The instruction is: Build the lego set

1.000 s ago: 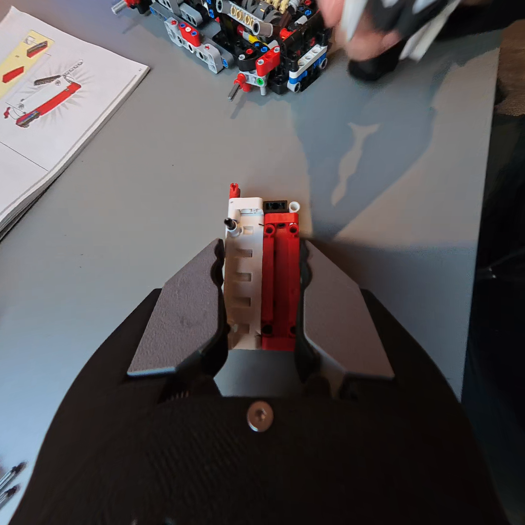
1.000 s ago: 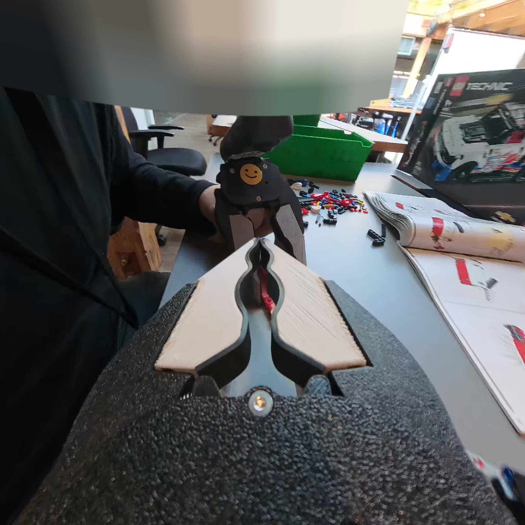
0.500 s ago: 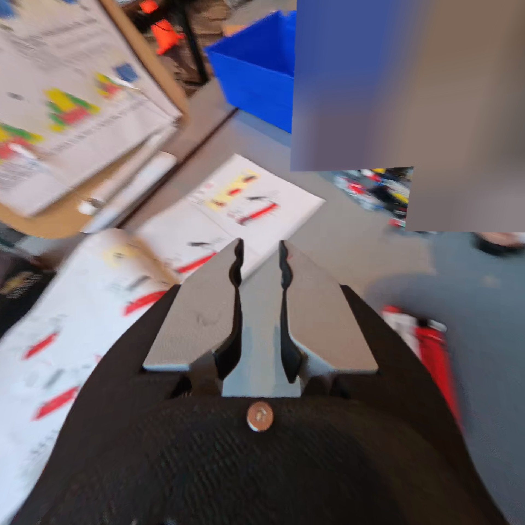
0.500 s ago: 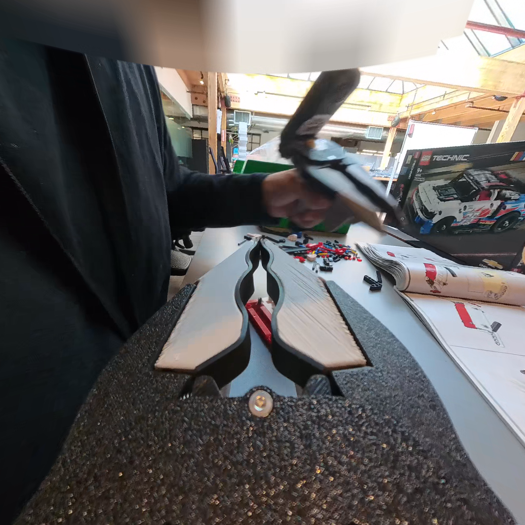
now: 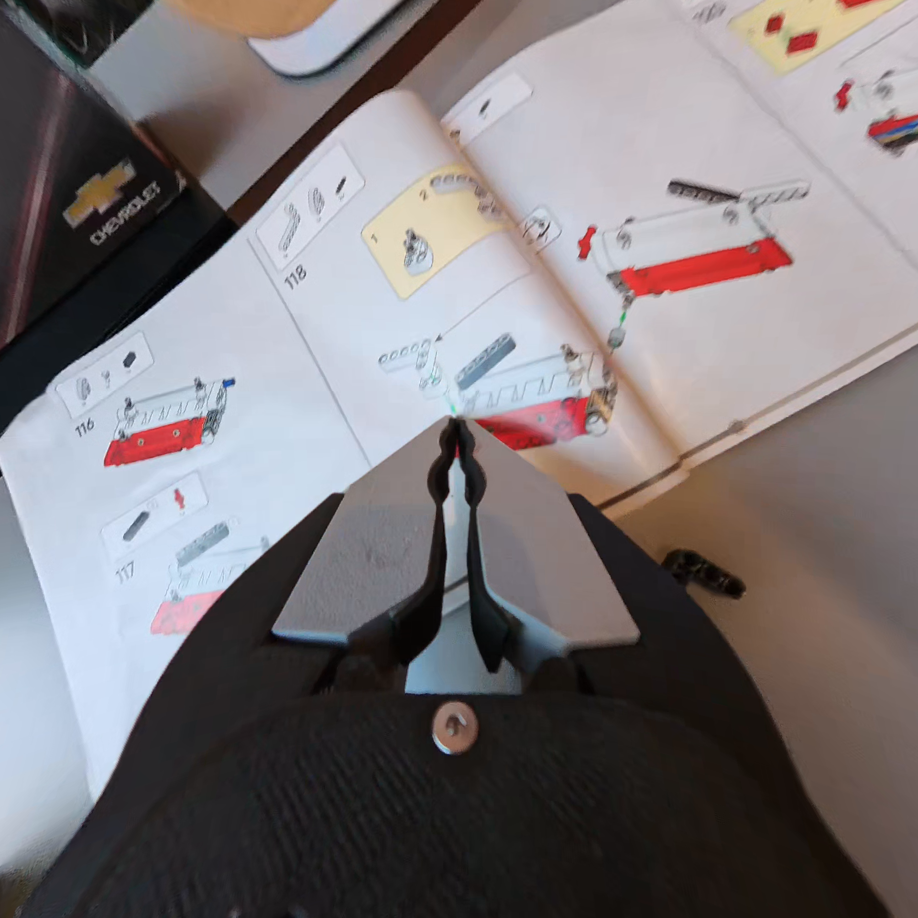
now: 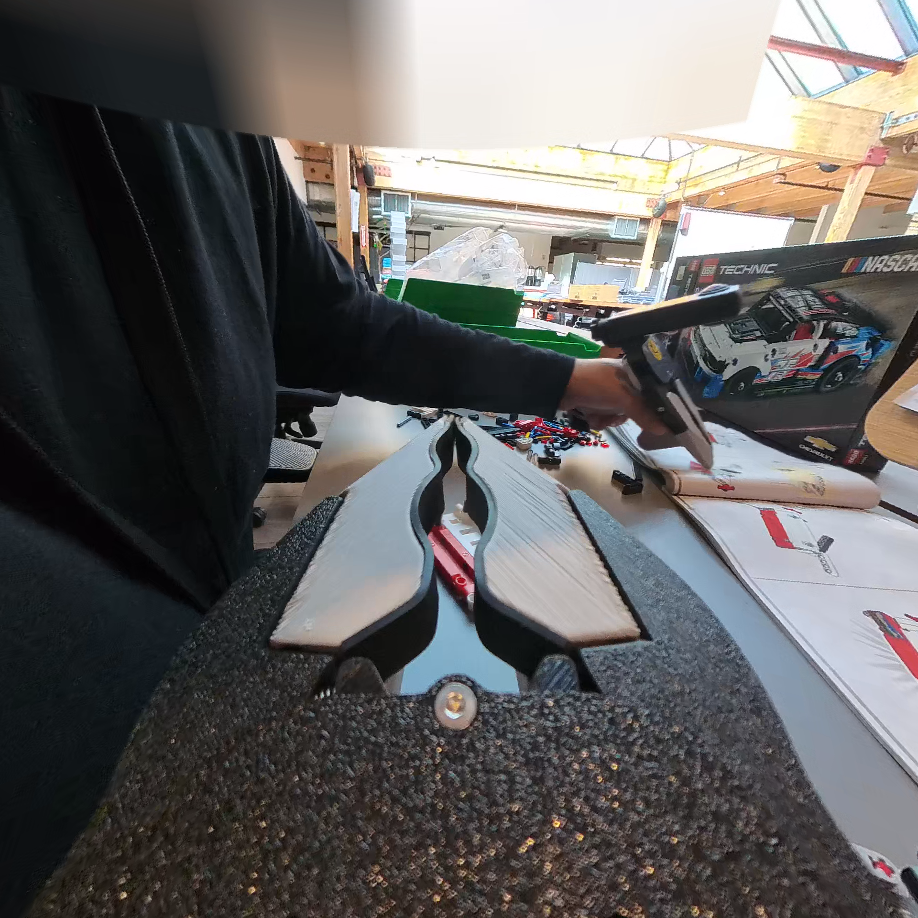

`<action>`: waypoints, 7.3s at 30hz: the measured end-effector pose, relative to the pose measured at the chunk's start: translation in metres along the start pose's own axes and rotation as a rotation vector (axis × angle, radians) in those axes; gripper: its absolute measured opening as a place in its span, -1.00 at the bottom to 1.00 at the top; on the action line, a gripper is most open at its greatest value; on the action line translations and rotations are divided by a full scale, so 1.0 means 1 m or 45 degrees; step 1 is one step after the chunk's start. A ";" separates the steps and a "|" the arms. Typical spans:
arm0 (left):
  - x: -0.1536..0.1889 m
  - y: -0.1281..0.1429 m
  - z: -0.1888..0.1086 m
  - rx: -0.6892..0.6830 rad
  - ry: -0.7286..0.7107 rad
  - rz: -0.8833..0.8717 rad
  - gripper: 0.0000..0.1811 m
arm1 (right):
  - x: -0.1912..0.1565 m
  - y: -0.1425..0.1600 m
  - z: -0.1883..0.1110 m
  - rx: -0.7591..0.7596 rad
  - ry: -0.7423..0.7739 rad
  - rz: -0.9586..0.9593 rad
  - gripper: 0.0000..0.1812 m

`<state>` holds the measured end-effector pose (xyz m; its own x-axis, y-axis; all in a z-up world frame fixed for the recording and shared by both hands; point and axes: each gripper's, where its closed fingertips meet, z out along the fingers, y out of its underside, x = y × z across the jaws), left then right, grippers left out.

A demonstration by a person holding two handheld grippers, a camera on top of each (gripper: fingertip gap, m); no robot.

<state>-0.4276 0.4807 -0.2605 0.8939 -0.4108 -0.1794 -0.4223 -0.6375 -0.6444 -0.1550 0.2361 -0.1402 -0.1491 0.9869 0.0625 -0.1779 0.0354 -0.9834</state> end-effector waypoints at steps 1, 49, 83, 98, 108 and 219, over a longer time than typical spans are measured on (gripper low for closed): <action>-0.002 0.006 0.000 -0.017 -0.016 0.013 -1.00 | 0.000 0.000 0.000 -0.001 -0.002 0.002 -1.00; 0.214 0.051 -0.187 0.625 0.434 -0.336 -0.74 | 0.014 0.008 -0.001 -0.090 0.291 -0.322 -1.00; 0.211 0.054 -0.173 0.681 0.327 -0.224 -0.82 | 0.021 0.008 -0.004 -0.085 0.331 -0.312 -1.00; 0.195 0.070 -0.183 0.627 0.268 -0.285 -0.81 | 0.021 0.007 -0.004 -0.076 0.329 -0.314 -1.00; 0.034 0.215 -0.272 0.106 -0.366 -0.584 -0.67 | 0.022 0.006 -0.007 -0.071 0.340 -0.299 -1.00; 0.054 0.137 -0.133 -0.156 0.175 0.065 -0.79 | 0.027 0.006 -0.010 -0.080 0.388 -0.324 -1.00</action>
<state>-0.4575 0.2848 -0.2596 0.8456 -0.5242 -0.1010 -0.4891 -0.6848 -0.5401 -0.1504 0.2647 -0.1458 0.1893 0.9464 0.2615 -0.1109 0.2852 -0.9520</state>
